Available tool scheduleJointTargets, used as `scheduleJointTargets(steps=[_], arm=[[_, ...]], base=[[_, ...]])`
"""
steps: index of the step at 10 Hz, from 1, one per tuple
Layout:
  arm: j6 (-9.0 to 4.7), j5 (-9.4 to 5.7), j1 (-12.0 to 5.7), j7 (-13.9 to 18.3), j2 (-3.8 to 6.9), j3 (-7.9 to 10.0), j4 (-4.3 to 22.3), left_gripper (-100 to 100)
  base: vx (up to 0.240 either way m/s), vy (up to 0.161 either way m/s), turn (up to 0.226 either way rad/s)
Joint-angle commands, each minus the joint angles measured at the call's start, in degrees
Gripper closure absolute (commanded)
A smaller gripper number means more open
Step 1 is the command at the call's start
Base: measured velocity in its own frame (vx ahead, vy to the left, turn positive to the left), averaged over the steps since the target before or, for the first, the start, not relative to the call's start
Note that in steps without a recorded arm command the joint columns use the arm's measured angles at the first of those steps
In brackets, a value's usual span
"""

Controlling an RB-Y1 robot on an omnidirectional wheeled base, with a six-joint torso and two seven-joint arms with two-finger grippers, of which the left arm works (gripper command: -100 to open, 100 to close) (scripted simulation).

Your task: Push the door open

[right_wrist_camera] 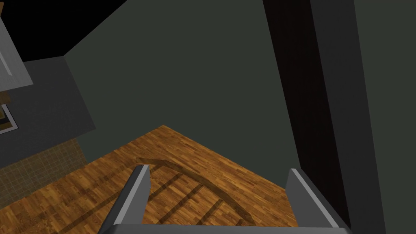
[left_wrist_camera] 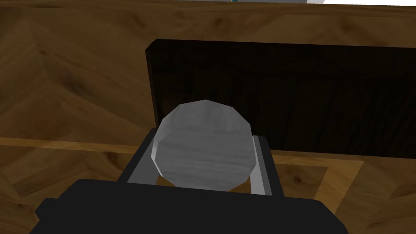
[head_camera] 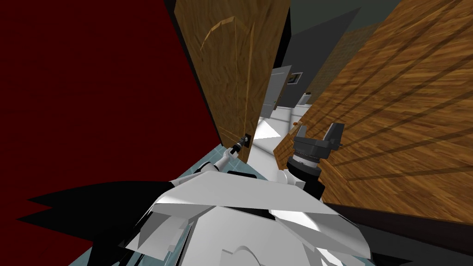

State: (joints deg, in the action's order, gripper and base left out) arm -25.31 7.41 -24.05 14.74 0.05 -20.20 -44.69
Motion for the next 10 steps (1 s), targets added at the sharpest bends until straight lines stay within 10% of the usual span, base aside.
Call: scheduleJointTargets(steps=[1, 6, 7, 10], arm=[[0.02, -0.17, -0.18, -0.36, 0.69, 0.76, -0.09, 100], [0.2, -0.7, -0.13, -2.11, 2.08, 3.56, 0.11, 100], [0.25, -0.67, -0.25, -1.32, 2.57, 2.69, 0.38, -100], [0.29, -0.7, -0.13, -0.88, 2.81, 2.26, 0.17, -100]], base=[[0.097, -0.111, 0.056], [0.129, -0.133, 0.062], [-0.021, -0.01, 0.042], [-0.169, 0.057, -0.007]])
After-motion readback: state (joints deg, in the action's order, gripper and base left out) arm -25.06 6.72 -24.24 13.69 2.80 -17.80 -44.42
